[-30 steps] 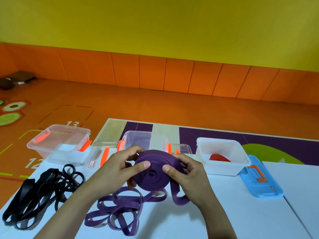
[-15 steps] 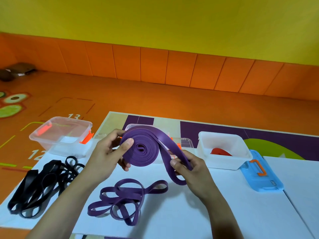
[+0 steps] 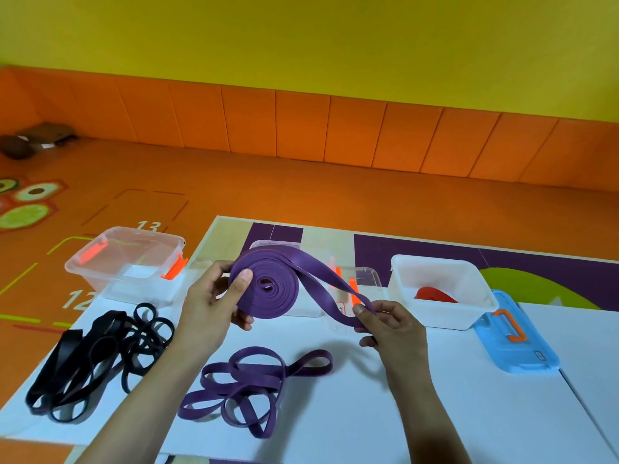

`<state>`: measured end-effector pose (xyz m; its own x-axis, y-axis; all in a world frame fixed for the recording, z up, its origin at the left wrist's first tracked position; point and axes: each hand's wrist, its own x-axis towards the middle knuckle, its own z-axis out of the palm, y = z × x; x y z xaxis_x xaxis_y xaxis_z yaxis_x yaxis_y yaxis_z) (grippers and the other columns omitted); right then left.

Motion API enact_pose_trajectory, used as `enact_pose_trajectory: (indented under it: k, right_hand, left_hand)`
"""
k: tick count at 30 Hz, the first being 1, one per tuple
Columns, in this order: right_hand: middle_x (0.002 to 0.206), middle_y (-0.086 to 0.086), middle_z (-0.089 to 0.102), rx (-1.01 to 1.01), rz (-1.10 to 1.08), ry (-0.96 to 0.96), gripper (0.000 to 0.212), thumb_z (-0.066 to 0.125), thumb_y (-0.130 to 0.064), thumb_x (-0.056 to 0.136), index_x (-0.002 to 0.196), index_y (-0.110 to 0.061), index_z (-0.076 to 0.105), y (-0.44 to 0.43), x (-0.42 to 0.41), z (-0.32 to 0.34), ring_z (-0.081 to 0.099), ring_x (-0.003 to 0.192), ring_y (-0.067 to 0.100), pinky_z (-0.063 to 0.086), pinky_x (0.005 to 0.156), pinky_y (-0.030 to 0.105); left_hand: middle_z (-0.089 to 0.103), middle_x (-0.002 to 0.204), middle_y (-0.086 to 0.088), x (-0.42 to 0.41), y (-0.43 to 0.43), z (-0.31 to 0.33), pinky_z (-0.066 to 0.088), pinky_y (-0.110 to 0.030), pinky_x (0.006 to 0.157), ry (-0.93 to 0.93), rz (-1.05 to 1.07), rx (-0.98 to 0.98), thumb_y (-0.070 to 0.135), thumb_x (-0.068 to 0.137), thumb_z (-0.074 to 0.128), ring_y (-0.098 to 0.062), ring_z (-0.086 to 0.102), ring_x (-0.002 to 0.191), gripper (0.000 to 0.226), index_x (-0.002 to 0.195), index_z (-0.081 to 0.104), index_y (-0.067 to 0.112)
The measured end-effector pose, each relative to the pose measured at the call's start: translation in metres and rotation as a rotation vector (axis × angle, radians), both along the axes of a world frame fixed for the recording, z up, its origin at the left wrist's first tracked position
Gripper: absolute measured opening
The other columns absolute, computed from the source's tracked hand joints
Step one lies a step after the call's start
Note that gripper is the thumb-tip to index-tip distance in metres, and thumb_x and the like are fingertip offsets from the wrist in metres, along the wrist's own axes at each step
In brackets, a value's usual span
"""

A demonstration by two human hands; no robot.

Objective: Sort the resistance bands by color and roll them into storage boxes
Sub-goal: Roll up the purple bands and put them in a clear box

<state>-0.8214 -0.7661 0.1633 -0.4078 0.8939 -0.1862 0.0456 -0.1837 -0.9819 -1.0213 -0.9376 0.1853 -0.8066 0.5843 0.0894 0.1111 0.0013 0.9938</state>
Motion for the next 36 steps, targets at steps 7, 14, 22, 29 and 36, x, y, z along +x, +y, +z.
enact_pose_trajectory:
  k: [7,14,22,29,36]
  right_hand:
    - [0.087,0.01,0.067,-0.396,0.283,0.317,0.02,0.082,-0.023,0.073,0.088,-0.01,0.08,0.003,0.007,-0.018,0.025,0.037,0.007,0.019,0.044,0.02]
    - [0.082,0.006,0.061,-0.484,0.445,0.438,0.047,0.089,-0.039,0.073,0.101,-0.004,0.076,-0.001,0.011,-0.025,0.025,0.041,0.008,0.017,0.051,0.025]
    - [0.07,0.006,0.044,-0.287,0.458,0.315,0.049,0.076,-0.041,0.081,0.124,-0.017,0.072,-0.006,-0.002,-0.013,0.018,0.048,0.011,0.016,0.052,0.028]
    - [0.071,0.006,0.052,-0.19,0.416,0.2,0.023,0.064,-0.03,0.094,0.113,-0.032,0.077,-0.016,-0.02,-0.008,0.019,0.049,0.013,0.019,0.051,0.026]
    - [0.076,0.018,0.044,-0.103,0.295,0.123,0.012,0.068,-0.026,0.096,0.104,-0.027,0.078,-0.025,-0.029,-0.01,0.023,0.057,0.02,0.024,0.052,0.027]
  left_hand:
    - [0.07,0.087,-0.019,0.001,-0.001,-0.012,0.057,-0.038,0.051,-0.093,0.018,-0.009,0.035,0.095,0.064,-0.032,0.06,0.049,0.022,0.11,0.066,0.019]
    - [0.069,0.081,-0.019,0.0,-0.002,-0.015,0.057,-0.036,0.053,-0.193,0.017,0.046,0.037,0.094,0.063,-0.03,0.058,0.052,0.033,0.114,0.064,0.01]
    - [0.067,0.074,-0.021,0.005,0.0,-0.011,0.056,-0.033,0.053,-0.274,-0.015,0.102,0.041,0.093,0.061,-0.027,0.057,0.049,0.039,0.119,0.064,0.011]
    - [0.069,0.073,-0.014,0.019,0.01,-0.005,0.057,-0.031,0.051,-0.429,-0.016,0.165,0.034,0.1,0.055,-0.025,0.062,0.051,0.037,0.119,0.059,0.002]
    - [0.076,0.093,-0.017,0.038,0.019,-0.005,0.063,-0.034,0.06,-0.573,-0.071,0.215,0.024,0.104,0.052,-0.034,0.074,0.068,0.026,0.121,0.058,0.006]
